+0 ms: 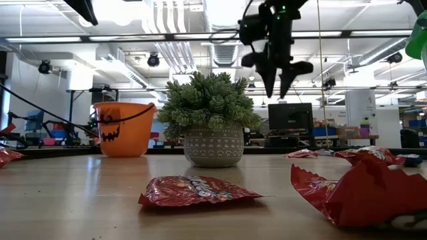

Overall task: Sort candy
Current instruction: Put the red candy into the orange bucket

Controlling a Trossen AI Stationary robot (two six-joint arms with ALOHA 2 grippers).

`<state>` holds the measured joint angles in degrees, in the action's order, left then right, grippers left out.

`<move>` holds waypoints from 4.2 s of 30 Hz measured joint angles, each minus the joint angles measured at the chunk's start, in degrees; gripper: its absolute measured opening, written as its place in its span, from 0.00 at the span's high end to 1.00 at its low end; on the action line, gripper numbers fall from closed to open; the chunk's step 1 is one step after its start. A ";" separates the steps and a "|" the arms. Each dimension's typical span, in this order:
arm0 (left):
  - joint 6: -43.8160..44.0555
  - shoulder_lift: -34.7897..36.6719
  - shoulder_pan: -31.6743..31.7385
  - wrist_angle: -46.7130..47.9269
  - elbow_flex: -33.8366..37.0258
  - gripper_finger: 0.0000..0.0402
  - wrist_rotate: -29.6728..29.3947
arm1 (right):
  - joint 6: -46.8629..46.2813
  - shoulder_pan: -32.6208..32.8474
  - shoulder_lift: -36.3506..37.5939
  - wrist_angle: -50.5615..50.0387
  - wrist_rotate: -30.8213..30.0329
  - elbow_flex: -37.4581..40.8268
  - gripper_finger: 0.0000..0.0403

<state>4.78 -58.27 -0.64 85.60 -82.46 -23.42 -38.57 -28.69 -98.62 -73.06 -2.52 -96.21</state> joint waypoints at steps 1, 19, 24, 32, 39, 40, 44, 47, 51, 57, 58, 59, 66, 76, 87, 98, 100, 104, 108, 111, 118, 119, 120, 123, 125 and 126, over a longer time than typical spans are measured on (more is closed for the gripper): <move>-0.10 0.16 0.00 0.00 0.01 0.62 0.00 | -1.24 -0.10 0.00 -0.13 -0.03 0.91 0.56; -0.05 1.23 -0.02 -2.23 0.00 0.62 -0.02 | -12.07 -0.84 -0.01 13.51 -5.04 19.55 0.48; -0.01 1.10 -0.01 -2.62 0.00 0.62 0.00 | -15.48 -2.87 -0.01 14.20 -5.44 22.01 0.48; 0.21 0.27 -0.02 -3.04 0.00 0.62 0.00 | -18.67 -4.41 -0.01 17.33 -5.62 24.25 0.48; 0.21 0.06 -0.02 -3.04 0.00 0.62 0.00 | -21.63 -5.02 -0.01 20.31 -5.65 27.40 0.48; 0.21 0.06 -0.02 -3.04 0.00 0.62 0.00 | -21.63 -5.15 -0.01 21.26 -5.92 27.82 0.48; 0.02 0.08 -0.02 -3.02 0.00 0.62 0.00 | -21.94 -5.87 -0.01 24.22 -6.10 29.93 0.48; -0.01 0.08 -0.02 -3.02 0.00 0.62 0.00 | -21.87 -5.99 -0.04 24.64 -6.42 30.88 0.48; -0.22 0.08 -0.02 -3.02 0.00 0.62 0.00 | -20.91 -6.10 -0.05 27.54 -6.64 32.08 0.48; -0.64 0.08 -0.02 -2.99 0.00 0.62 0.00 | -21.31 -6.25 -0.04 30.90 -6.55 34.56 0.48; -0.66 0.10 -0.02 -2.99 0.00 0.62 0.00 | -21.46 -6.25 -0.02 30.99 -6.58 34.83 0.48; -0.75 0.10 -0.02 -2.99 0.00 0.62 0.00 | -21.48 -6.25 0.02 31.19 -6.67 35.08 0.48; -1.30 0.10 -0.02 -2.97 0.00 0.62 -1.62 | -22.40 -6.23 0.06 32.03 -6.55 35.49 0.59; -1.12 -0.16 -0.02 -2.83 0.00 0.62 -1.64 | -22.03 -6.21 0.06 31.79 -8.22 35.73 0.96; -1.81 -0.14 -0.02 -0.53 -0.02 0.62 -1.57 | -18.27 -4.70 1.76 23.99 -7.50 30.70 0.98; -2.67 0.16 -0.02 -3.05 0.00 0.62 5.37 | -16.33 1.92 14.00 16.28 -8.02 27.42 0.98; -3.08 0.36 0.00 -5.28 0.00 0.62 6.37 | -16.31 3.77 16.42 16.49 -8.05 26.60 0.98; -5.80 1.07 0.00 -11.64 -0.01 0.62 6.88 | -14.92 7.74 19.12 17.14 -8.55 24.12 0.98; -7.72 1.54 0.00 -19.78 -0.01 0.62 9.42 | -11.33 11.37 19.79 20.97 -9.75 21.03 0.98; -7.72 1.54 -0.02 -25.24 -0.02 0.62 9.49 | -7.68 13.49 19.39 25.20 -9.78 18.34 0.98; -1.99 0.97 0.10 -33.30 -0.02 0.62 9.03 | 3.88 16.28 16.49 32.15 -10.15 10.50 0.98; -0.41 0.93 0.20 -34.22 -0.02 0.62 8.87 | 5.35 16.48 15.89 32.12 -10.15 9.11 0.98; 1.13 0.89 0.22 -35.06 -0.02 0.62 8.55 | 6.65 16.71 15.27 32.12 -10.15 7.78 0.98; 5.86 0.51 0.28 -37.50 -0.02 0.61 7.59 | 10.49 17.46 13.28 32.02 -9.42 3.71 0.98; 8.96 0.21 0.28 -38.83 -0.02 0.60 6.91 | 13.38 18.23 11.78 31.83 -8.51 1.01 0.98; 10.54 0.01 0.28 -39.79 -0.02 0.59 6.84 | 15.03 18.65 11.01 31.85 -7.70 -0.37 0.98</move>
<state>15.33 -58.26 -0.36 45.82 -82.48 -16.58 -23.54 -10.04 -87.61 -41.21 -10.22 -96.59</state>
